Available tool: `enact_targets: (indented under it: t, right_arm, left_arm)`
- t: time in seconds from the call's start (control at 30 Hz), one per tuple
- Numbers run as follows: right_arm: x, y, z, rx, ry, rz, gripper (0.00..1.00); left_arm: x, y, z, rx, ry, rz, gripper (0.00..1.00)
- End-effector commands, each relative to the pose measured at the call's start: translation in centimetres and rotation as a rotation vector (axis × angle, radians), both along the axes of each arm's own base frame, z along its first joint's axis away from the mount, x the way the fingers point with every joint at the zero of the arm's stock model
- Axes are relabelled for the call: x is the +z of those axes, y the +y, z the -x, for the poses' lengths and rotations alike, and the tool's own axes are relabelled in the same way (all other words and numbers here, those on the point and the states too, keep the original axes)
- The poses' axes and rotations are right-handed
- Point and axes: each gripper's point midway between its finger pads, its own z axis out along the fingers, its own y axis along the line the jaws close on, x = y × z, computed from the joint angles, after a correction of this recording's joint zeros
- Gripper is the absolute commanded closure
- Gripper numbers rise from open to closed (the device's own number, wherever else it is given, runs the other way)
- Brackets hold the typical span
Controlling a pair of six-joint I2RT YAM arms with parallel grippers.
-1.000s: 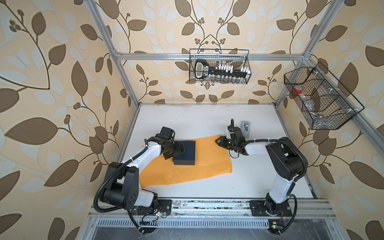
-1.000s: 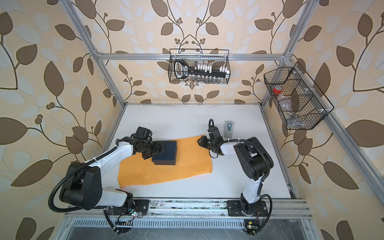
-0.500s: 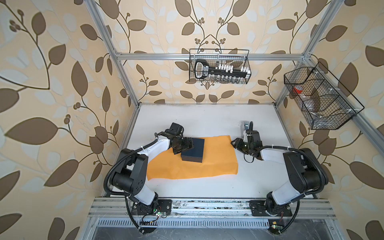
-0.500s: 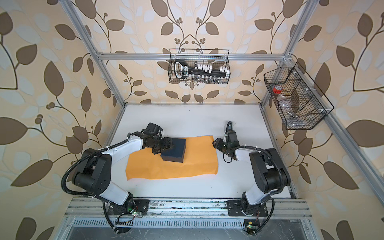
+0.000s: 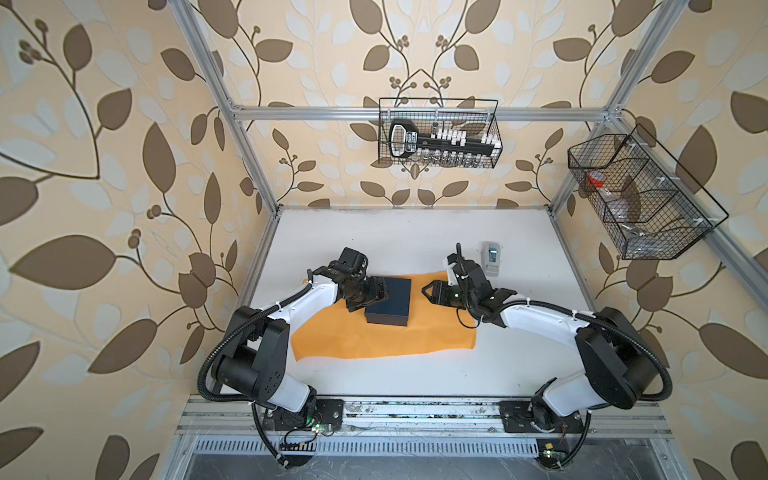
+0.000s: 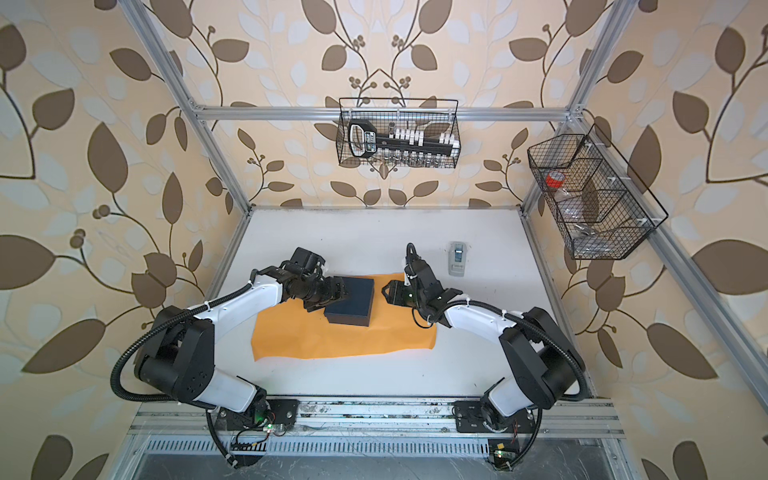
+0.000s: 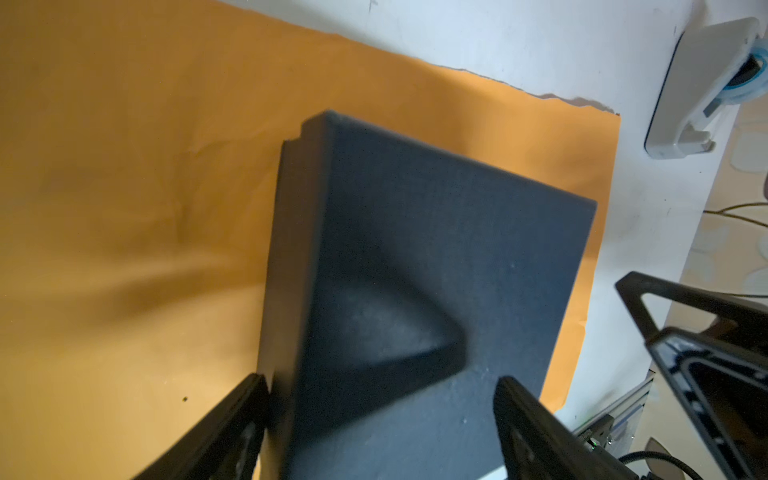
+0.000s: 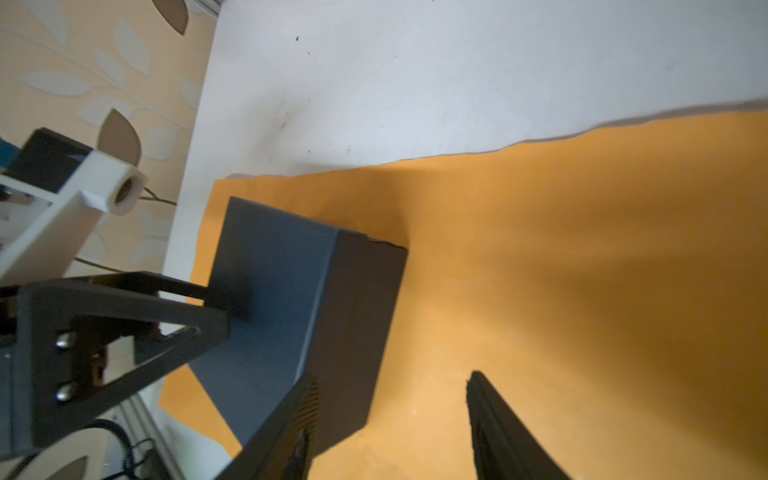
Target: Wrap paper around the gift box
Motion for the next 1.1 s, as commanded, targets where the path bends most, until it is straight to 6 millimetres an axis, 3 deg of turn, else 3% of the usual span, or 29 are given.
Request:
enact_targets:
  t: [0.0,0.27,0.5,0.53,0.7,0.87,1.07]
  right_arm:
    - [0.0,2.7,0.3,0.012,0.044,-0.110,0.35]
    - [-0.1,7.5,1.1,0.081,0.078,-0.161,0.44]
    - [0.7,8.6,1.6,0.099,0.071,-0.176,0.51]
    - [1.0,8.7,1.8,0.102,0.067,-0.180,0.52]
    - [1.6,9.7,2.8,0.130,0.058,-0.178,0.52]
    - [1.4,10.6,3.6,0.147,0.063,-0.175,0.52]
    - [0.8,11.0,3.9,0.154,0.074,-0.167,0.53]
  left_arm:
    - [0.5,-0.5,0.7,-0.014,-0.009,0.028,0.14]
    - [0.9,-1.0,0.6,-0.030,-0.025,0.056,0.21]
    - [2.4,-2.0,0.9,-0.085,-0.032,0.111,0.24]
    - [3.6,-2.0,1.1,-0.090,-0.061,0.122,0.24]
    - [4.4,-1.6,1.8,-0.086,-0.076,0.118,0.24]
    - [4.5,-0.6,2.6,-0.067,-0.086,0.085,0.23]
    - [3.1,0.1,3.9,-0.051,-0.052,0.067,0.23]
